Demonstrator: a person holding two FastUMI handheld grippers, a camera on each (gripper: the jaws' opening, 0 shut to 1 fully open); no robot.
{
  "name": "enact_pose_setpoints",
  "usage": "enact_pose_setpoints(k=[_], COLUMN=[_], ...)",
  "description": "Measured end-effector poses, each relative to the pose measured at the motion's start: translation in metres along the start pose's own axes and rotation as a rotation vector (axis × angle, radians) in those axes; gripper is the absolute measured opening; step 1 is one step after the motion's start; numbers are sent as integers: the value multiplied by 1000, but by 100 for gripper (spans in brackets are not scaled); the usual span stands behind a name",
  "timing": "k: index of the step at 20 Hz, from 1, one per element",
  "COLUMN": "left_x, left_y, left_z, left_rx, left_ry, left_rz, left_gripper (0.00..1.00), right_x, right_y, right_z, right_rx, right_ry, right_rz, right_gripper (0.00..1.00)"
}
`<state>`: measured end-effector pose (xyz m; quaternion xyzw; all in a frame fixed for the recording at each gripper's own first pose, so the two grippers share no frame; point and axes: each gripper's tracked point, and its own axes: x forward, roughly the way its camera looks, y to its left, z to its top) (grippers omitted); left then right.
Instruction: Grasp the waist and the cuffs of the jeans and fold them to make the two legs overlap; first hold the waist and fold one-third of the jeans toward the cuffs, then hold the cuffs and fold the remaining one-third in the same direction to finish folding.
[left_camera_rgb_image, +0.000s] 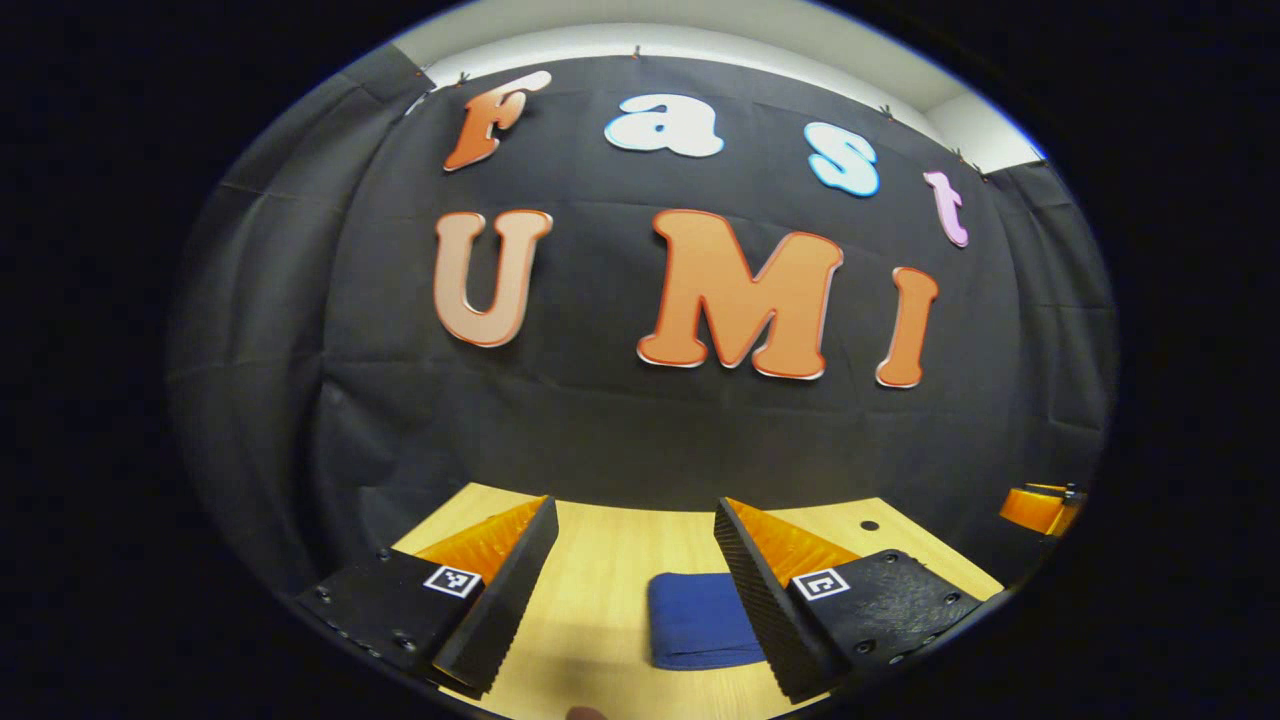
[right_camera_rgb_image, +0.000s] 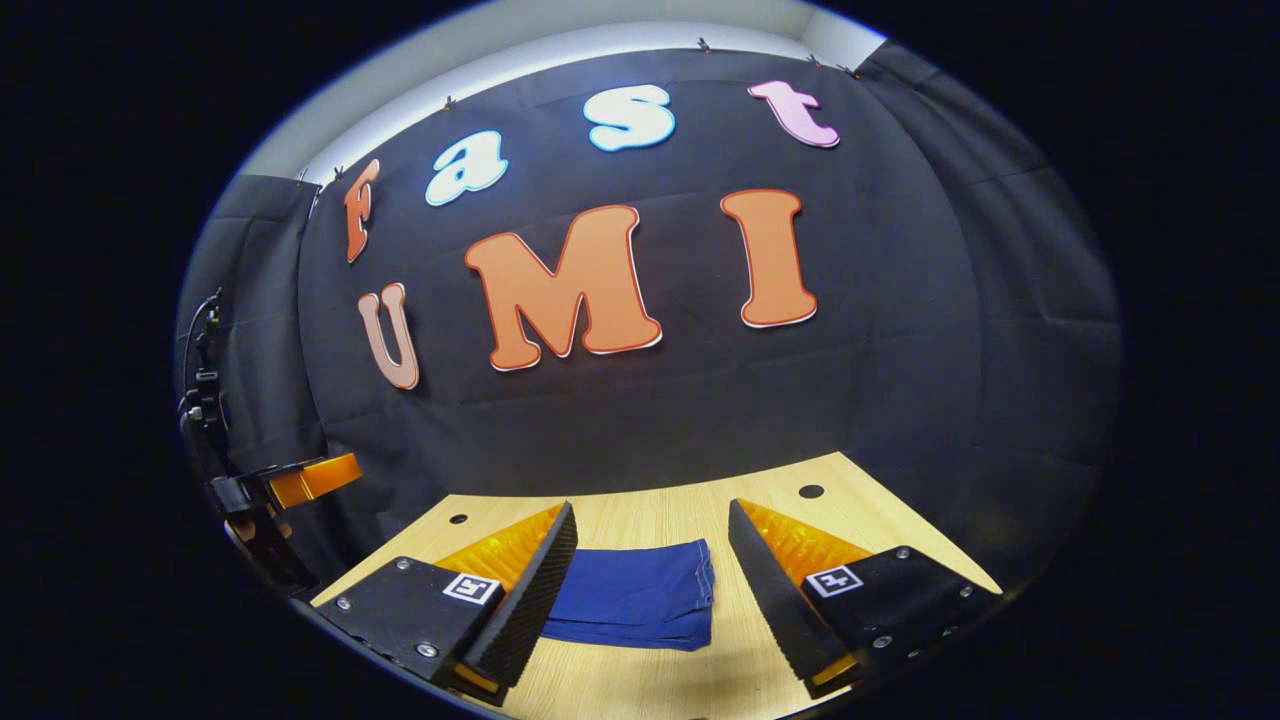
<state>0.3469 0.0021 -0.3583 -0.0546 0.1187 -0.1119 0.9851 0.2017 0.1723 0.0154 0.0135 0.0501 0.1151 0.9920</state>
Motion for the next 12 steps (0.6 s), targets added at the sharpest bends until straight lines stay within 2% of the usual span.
enact_pose_setpoints(k=[1,2,4,9,10,12], left_x=[-1,-3,-7,-19,-21,-25], left_y=[11,19,32,54,58,53], left_z=[3,7,17,39,43,50], left_rx=[-26,-51,-71,-51,-44,-38], left_ry=[-5,-12,-38,-82,-90,-104], left_rz=[16,25,50,70,80,63], left_gripper=[97,97,97,97,97,99], right_x=[-6,-8,-11,-15,-15,-17], right_y=[6,9,9,1,-2,-6], right_z=[5,9,13,20,24,28], right_rx=[13,17,13,69,86,110], right_ry=[-19,-39,-63,-78,-91,-92], right_rz=[4,9,5,-12,-16,-20], right_gripper=[100,96,95,95,100,100])
